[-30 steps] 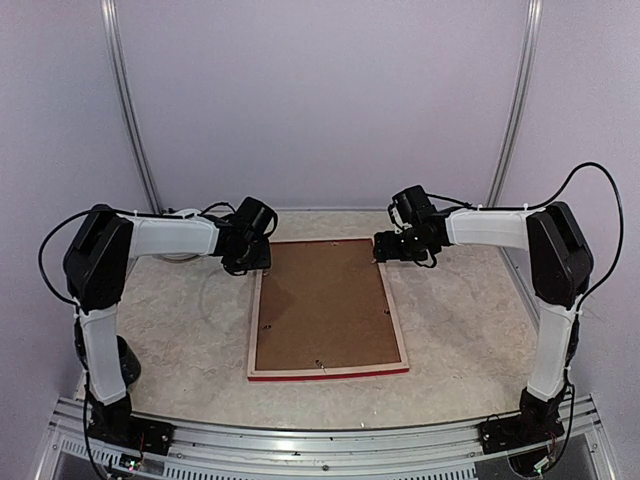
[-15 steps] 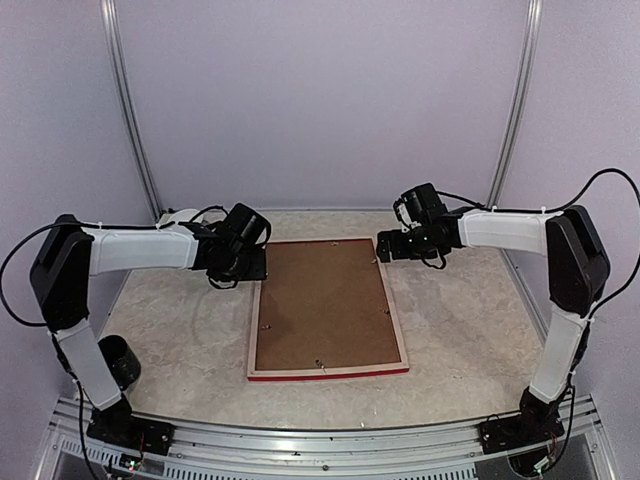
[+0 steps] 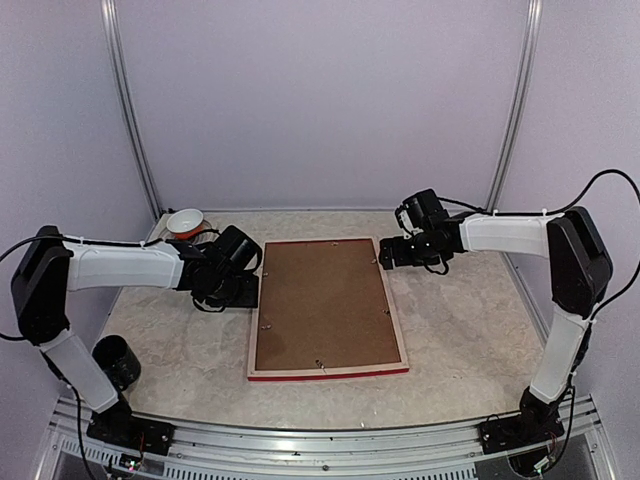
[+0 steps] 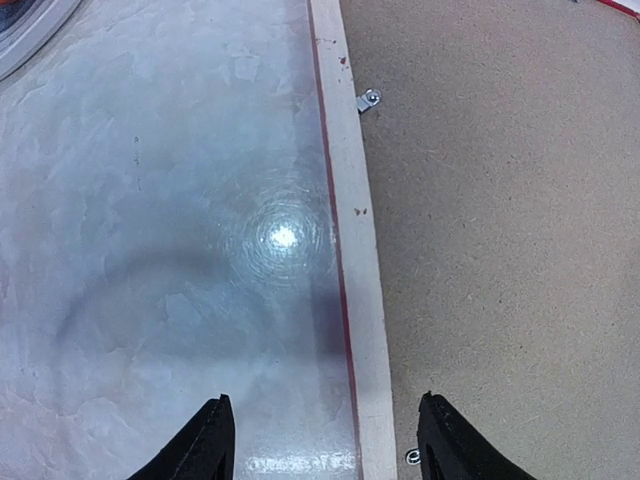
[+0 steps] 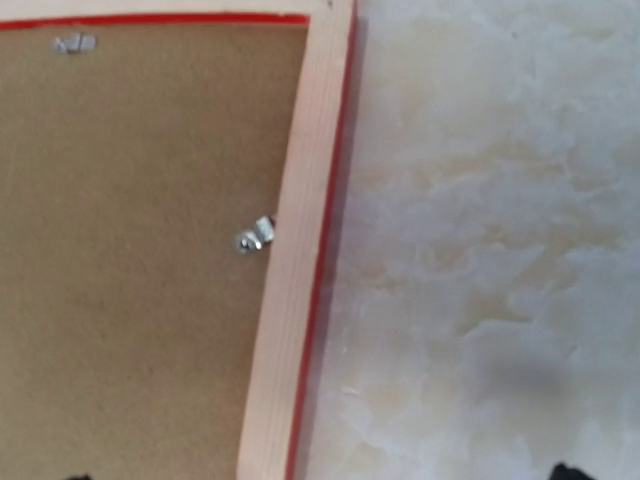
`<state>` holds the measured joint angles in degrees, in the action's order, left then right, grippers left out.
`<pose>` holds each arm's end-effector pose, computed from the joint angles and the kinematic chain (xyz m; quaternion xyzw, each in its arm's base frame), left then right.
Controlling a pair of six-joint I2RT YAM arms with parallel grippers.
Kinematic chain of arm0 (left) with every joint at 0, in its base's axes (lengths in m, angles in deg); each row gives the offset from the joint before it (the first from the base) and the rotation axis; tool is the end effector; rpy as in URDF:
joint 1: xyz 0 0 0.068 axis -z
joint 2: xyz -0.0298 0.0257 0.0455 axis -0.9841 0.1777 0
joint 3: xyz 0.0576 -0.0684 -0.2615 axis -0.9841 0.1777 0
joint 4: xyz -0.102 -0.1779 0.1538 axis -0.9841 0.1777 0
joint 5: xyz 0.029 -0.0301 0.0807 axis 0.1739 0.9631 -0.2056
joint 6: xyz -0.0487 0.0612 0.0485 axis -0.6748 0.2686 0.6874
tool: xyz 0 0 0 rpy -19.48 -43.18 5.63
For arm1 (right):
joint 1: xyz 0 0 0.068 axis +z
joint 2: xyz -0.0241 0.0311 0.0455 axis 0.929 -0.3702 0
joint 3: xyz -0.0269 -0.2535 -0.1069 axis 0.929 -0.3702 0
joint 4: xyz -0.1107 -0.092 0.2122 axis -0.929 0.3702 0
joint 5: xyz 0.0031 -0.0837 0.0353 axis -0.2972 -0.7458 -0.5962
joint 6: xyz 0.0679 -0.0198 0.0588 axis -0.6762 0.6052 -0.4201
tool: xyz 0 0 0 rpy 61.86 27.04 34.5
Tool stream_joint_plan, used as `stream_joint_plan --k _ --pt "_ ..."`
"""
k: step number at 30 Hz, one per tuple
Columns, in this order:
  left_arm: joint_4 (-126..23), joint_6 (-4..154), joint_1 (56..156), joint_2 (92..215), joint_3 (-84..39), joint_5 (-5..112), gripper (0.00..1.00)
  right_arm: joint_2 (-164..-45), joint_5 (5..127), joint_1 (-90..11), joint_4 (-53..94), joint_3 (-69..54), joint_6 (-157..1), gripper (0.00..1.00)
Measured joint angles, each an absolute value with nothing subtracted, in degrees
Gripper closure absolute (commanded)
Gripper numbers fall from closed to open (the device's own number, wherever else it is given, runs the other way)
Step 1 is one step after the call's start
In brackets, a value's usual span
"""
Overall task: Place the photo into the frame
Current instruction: Place the photo frame at the center of the board.
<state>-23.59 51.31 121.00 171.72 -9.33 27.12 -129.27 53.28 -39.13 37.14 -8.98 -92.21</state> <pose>0.2758 -0.2075 0.1595 0.0071 0.9560 -0.0350 0.2912 0.3802 0.2034 0.1795 -0.0499 0.9339 0.1109 0.3362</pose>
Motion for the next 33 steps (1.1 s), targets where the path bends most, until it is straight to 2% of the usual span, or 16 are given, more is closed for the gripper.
stream_joint_plan --k 18,33 --pt "-23.9 50.9 122.2 171.7 -9.3 29.2 0.39 -129.2 56.1 -39.1 37.2 -12.7 -92.2 0.01" --pt "-25.8 50.7 122.3 173.0 -9.3 31.4 0.49 -129.2 58.4 -39.1 37.3 -13.8 -92.8 0.01"
